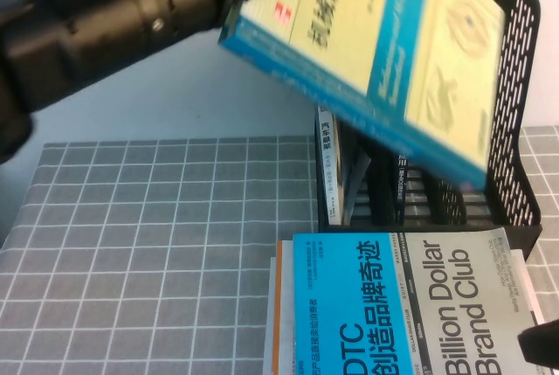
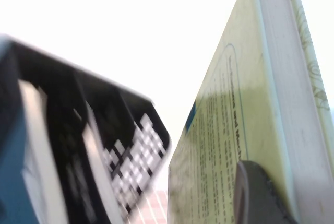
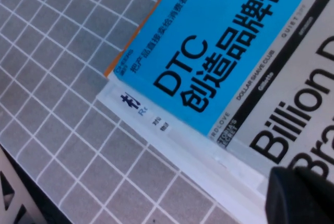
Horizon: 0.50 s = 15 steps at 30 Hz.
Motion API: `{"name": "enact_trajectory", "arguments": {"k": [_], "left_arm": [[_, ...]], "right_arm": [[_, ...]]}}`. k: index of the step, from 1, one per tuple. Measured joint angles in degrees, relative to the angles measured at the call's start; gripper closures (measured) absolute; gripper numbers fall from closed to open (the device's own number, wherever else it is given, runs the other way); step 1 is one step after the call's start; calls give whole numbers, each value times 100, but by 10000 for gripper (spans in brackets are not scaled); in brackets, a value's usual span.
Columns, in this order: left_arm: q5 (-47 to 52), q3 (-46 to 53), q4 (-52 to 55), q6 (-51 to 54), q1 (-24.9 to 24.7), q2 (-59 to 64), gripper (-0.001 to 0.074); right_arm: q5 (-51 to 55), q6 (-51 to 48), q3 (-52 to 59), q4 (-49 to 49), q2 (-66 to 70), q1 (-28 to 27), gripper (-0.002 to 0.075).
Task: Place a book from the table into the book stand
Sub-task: Place the book on the book shelf
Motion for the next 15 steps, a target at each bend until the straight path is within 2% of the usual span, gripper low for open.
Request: {"name": "enact_trajectory", "arguments": {"k": [4, 7, 11, 15], "left_arm": [[-1332, -357, -338, 422, -475, 311, 534], [-2022, -646, -508, 732, -831, 593, 534], [-2646, -1059, -676, 1150, -1376, 971, 534], [-3060, -1406, -814, 1548, -1894, 1276, 533]], "right_arm": [[102, 416, 0, -589, -250, 0, 729], [286, 939, 0, -1410, -499, 0, 729], [572, 1568, 0, -2244, -944, 0, 729], [848, 1894, 0, -2530, -1456, 0, 729]]}}
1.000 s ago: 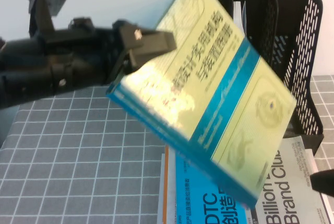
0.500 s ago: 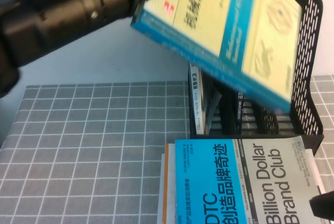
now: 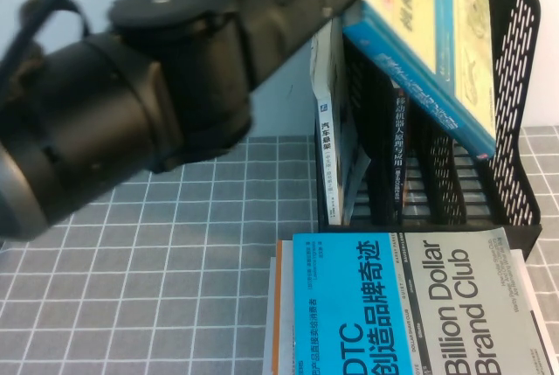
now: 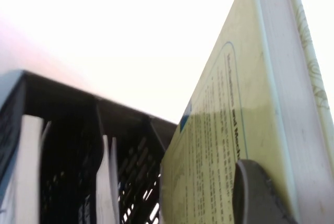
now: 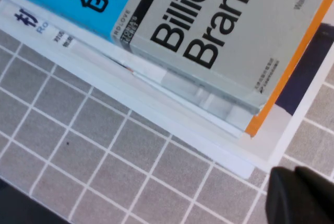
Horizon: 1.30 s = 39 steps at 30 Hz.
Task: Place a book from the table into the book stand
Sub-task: Place the book on the book shelf
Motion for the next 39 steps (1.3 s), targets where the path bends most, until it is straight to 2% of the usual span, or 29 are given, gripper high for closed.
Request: {"name": "enact_trajectory", "arguments": {"k": [11, 19, 23, 32, 39], "left_arm": [[-727, -778, 80, 608, -602, 493, 528], [-1233, -1328, 61, 1333, -1043, 826, 519], [-1225, -1586, -17, 1461, -1056, 895, 519], [-493, -2187, -145, 1836, -1147, 893, 543], [-1046, -2187, -145, 2638, -1171, 960, 543]], "right_arm": [[396, 777, 0, -518, -1255, 0, 729], [469, 1057, 0, -823, -1363, 0, 729], [492, 1083, 0, -912, -1363, 0, 729], [492, 1205, 0, -1036, -1363, 0, 729], [492, 1461, 0, -1368, -1363, 0, 729]]}}
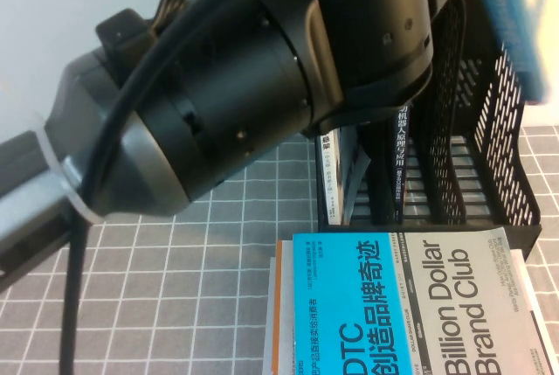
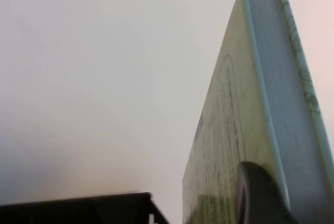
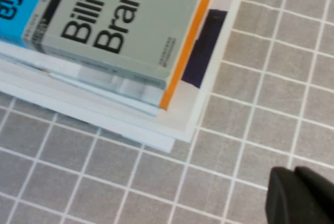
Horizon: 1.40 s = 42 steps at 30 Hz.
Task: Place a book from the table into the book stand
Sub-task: Place the book on the book shelf
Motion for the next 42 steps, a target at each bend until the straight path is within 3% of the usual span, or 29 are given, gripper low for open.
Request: {"name": "enact_trajectory", "arguments": {"k": [8, 21, 31, 42], "left_arm": [[-768, 54, 0, 226, 55, 184, 543], [-303, 67, 0, 176, 44, 438, 543], [-770, 56, 0, 99, 27, 709, 543], [-601, 56, 0, -540, 42, 1217, 543]], "right_arm": [[12, 347, 0, -302, 0, 0, 729], [23, 360, 0, -291, 0, 0, 729], [23, 360, 0, -143, 0, 0, 729], [23, 338, 0, 119, 0, 0, 729]]}}
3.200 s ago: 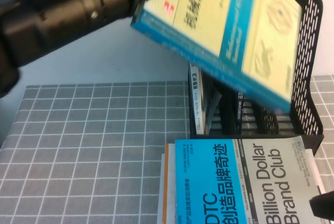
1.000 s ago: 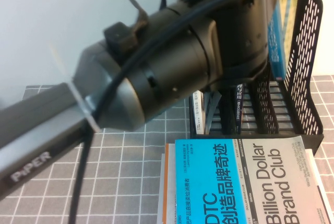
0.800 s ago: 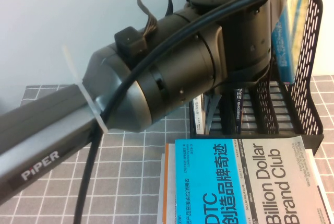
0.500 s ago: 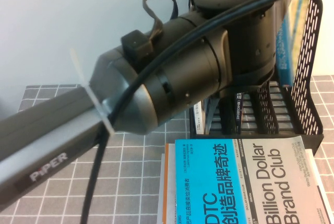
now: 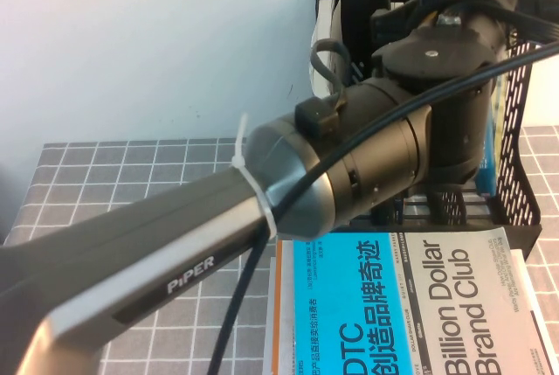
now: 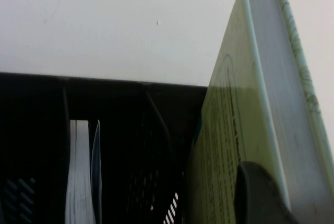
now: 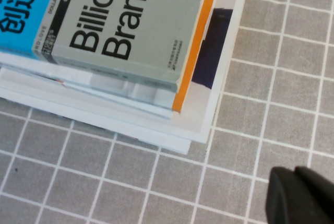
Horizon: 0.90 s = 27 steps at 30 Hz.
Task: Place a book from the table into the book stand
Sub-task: Place the book on the book shelf
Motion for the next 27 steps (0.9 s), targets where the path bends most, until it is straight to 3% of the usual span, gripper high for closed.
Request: {"name": "enact_trajectory", "arguments": {"k": [19, 22, 24, 27], "left_arm": [[117, 0, 0, -74, 0, 395, 535], [324, -46, 0, -71, 0, 406, 433], [439, -74, 0, -34, 0, 382, 323], [503, -84, 0, 332, 20, 373, 243]], "right_arm": [[163, -301, 0, 0, 0, 0, 729], [189, -337, 0, 25, 0, 0, 729], [198, -374, 0, 76, 0, 0, 729], [198, -399, 0, 202, 0, 0, 729]]}}
